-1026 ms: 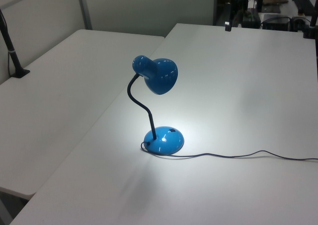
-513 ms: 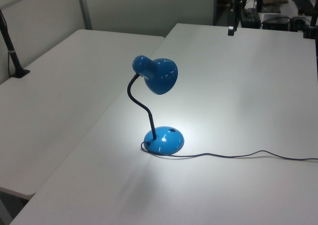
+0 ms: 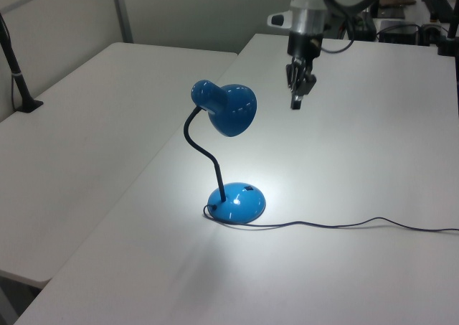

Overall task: Turn off the lamp
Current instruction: 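Move the gripper down onto the switch on the blue lamp base and press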

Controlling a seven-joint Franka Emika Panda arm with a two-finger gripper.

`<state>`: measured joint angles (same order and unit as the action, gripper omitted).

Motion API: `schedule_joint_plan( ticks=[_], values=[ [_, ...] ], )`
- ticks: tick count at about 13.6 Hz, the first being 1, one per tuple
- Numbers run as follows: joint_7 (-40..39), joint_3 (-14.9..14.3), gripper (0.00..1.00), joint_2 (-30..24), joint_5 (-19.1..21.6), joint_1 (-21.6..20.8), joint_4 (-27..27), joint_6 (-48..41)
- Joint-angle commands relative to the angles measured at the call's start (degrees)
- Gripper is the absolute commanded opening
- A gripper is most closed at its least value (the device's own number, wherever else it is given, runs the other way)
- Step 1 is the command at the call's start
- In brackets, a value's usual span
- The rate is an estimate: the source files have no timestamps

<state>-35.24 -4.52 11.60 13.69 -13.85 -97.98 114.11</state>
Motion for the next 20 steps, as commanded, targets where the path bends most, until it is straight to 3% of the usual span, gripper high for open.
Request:
schedule_joint_plan(
  ticks=[1,6,9,20],
  values=[
    [-2.56,-0.84,0.00,3.76,1.51,-5.90,-0.63,9.25],
    [-0.37,-0.49,0.00,12.11,1.34,-10.74,-0.01,22.27],
    [0.87,-0.57,0.00,15.98,1.16,-12.51,1.56,25.28],
    [1.31,-0.49,0.00,19.43,-3.59,-12.25,2.10,25.37]
  ],
)
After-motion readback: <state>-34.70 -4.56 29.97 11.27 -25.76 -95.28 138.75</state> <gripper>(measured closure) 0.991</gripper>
